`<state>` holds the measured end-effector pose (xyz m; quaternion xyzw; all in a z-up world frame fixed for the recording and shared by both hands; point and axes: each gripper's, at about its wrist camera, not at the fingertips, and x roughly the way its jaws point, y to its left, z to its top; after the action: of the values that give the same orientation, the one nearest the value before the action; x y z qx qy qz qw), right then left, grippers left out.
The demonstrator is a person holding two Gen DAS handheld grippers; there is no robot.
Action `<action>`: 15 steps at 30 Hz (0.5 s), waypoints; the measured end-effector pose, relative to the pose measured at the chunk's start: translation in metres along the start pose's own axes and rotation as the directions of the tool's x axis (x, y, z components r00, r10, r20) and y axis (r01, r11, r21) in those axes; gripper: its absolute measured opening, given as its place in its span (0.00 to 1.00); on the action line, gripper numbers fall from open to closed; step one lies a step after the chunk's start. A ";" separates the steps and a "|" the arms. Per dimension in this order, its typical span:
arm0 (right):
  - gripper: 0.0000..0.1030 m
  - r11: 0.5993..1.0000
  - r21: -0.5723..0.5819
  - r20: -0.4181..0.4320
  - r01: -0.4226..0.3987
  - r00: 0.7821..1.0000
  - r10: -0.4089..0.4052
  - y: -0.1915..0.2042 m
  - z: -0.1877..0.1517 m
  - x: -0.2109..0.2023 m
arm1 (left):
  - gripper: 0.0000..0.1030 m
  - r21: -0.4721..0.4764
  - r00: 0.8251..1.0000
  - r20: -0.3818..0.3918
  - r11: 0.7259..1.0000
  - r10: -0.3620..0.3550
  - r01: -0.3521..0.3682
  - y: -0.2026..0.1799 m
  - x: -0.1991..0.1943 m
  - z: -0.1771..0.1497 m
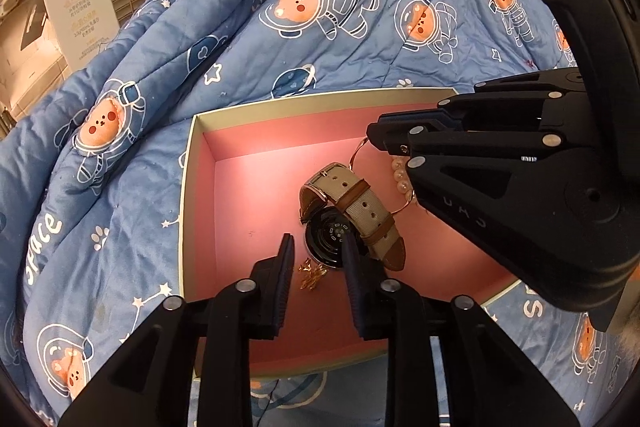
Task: Organize jewelry
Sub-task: 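Open the left tool to drop the charm while the right tool releases the bangle beside the pearls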
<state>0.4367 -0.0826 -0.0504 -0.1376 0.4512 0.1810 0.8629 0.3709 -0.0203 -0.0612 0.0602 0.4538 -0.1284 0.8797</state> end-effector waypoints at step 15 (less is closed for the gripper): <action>0.64 1.000 0.000 0.075 0.006 0.997 -0.006 0.002 0.002 -0.028 | 0.61 -0.013 0.997 0.071 1.000 0.024 -0.023 0.007 -0.029 -0.012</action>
<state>0.4223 -0.0859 -0.0259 -0.1323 0.4182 0.1836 0.8797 0.3472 -0.0057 -0.0445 0.0555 0.4224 -0.1173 0.8971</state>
